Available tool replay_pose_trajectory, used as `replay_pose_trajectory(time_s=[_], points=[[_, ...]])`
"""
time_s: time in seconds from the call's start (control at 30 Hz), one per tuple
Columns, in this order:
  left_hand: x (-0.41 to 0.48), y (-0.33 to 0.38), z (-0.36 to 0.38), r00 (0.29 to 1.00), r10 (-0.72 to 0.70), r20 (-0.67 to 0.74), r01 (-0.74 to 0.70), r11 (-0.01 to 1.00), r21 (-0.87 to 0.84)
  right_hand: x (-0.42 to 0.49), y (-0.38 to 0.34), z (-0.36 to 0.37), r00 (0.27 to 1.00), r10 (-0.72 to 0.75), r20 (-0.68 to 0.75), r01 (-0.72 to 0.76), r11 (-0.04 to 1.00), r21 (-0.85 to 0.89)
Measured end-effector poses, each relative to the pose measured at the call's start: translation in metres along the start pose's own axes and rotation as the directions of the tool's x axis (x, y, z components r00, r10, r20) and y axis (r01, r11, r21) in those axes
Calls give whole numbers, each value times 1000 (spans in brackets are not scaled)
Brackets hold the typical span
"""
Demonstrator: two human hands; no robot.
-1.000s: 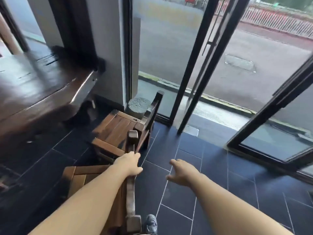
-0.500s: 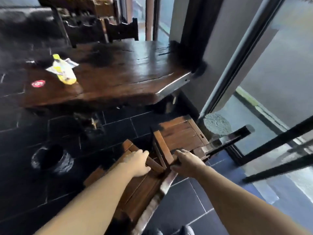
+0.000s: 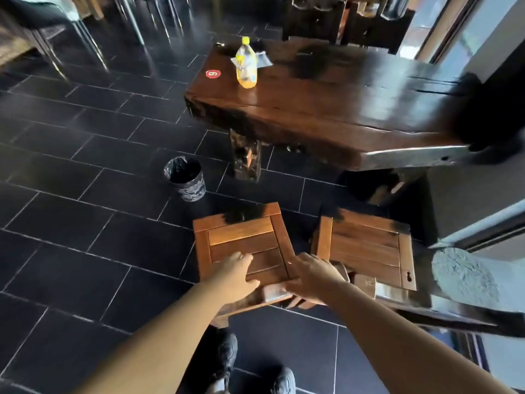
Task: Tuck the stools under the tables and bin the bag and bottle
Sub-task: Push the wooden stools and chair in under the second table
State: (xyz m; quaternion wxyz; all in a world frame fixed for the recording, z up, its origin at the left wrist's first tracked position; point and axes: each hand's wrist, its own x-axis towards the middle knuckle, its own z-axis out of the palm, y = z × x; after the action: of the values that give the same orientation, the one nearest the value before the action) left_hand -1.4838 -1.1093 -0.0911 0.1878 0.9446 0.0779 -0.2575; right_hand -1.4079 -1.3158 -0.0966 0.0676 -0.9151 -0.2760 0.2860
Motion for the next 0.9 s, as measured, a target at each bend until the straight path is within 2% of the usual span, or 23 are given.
replay_pose_trajectory(time_s=[0.17,0.27,0.37,0.43,0.5,0.63,0.9], points=[[-20,-9,48,990,-121,-71,115,989,-90,14,7,37,986,-166,-29,158,971,-181],[-24,-19,75,972,-201,-121,189,976,-104,25,11,61,984,-170,-43,155,958,-240],[-19,-33,97,961,-135,-242,162,982,94,28,16,78,983,-178,-47,154,934,-324],[-15,-44,109,934,-57,-353,123,978,167,28,17,82,982,-179,-63,144,920,-366],[-11,-49,115,909,-42,-415,142,967,213,31,16,80,985,-163,-56,127,907,-401],[-3,-50,124,893,-37,-449,188,936,296,32,17,80,984,-154,-89,96,882,-462],[4,-55,126,874,35,-485,115,954,276,35,19,85,966,-177,-191,73,889,-453]])
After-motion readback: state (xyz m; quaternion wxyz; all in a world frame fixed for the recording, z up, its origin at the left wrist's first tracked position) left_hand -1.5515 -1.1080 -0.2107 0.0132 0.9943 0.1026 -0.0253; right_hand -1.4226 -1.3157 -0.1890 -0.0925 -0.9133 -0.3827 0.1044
